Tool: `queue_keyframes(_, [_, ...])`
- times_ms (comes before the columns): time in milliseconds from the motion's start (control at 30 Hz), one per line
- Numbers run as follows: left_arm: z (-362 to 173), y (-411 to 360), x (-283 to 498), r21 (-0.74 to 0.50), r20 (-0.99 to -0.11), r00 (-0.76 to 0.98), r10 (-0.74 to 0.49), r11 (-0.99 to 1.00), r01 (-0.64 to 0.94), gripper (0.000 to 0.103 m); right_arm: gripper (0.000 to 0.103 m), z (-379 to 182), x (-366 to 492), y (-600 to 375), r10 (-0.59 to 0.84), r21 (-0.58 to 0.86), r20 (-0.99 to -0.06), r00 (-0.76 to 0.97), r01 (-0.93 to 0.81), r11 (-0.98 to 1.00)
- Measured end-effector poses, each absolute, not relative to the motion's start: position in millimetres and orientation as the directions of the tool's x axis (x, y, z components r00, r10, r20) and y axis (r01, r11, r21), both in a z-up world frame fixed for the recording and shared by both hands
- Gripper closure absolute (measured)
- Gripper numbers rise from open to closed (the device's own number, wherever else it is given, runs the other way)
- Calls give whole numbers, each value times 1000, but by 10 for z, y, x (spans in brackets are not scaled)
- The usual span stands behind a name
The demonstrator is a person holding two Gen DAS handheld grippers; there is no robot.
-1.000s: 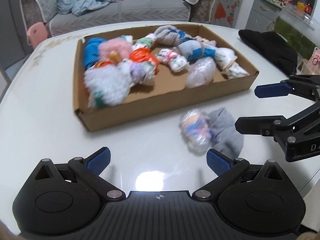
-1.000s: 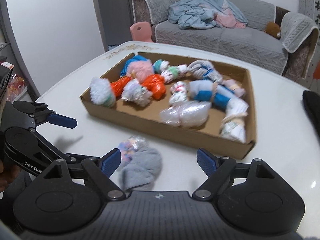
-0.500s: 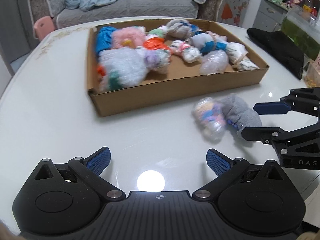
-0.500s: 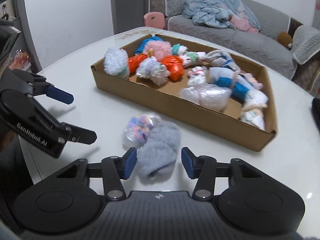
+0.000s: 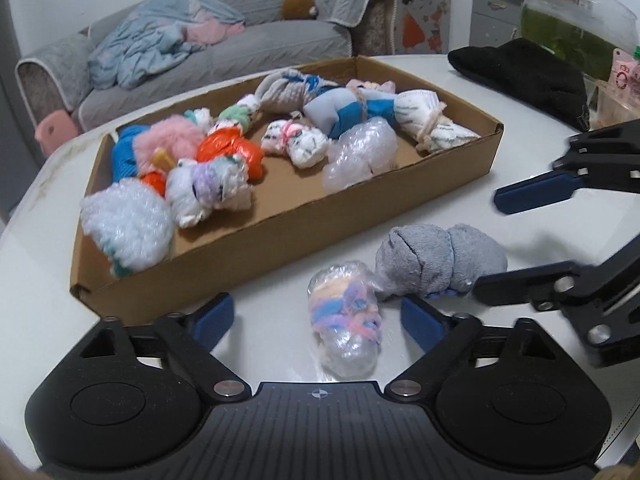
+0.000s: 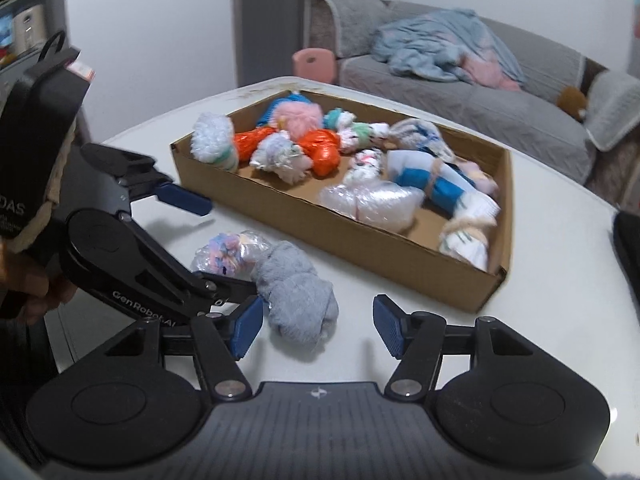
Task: Organize objects
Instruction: 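Grasp pastel plastic bundle with left tool while right tool grasps grey knit bundle, then carry both bundles into the tray, lower them and open both tools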
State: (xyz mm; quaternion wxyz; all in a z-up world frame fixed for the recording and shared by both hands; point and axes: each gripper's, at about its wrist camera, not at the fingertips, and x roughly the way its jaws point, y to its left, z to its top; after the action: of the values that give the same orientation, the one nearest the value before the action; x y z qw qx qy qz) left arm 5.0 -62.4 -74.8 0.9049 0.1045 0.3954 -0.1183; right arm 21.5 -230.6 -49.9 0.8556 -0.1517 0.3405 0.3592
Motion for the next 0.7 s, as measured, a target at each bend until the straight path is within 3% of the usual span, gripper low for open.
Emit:
queue_keyframes(67, [-737,-578,57,63,-736,656,-167,948,312,38,49,-529,288,-2240,522,-13,-699,488,-739,673])
queue_keyframes(133, [-729,-538,57,30,-733,650,-202,945,327,54,53,-552,327,-2169,542,-3,-702,462,-763,646])
queue_keyframes(233, [-729,-555,20,44,-727,654,-212,935,352,64,62,-626,362,-2090,541,4,-718,439,-773,634])
queue_keyframes(400, [-726,-520,9,22,-726,649,-226,936,351,66,67,-663,301,-2110,544,22,-711,446,-758,652])
queue_keyframes(700, [-445,-500,-5,27,-747,633,-204,942,336,66,67,-335,310,-2294,549,53,-690,471,-724,688])
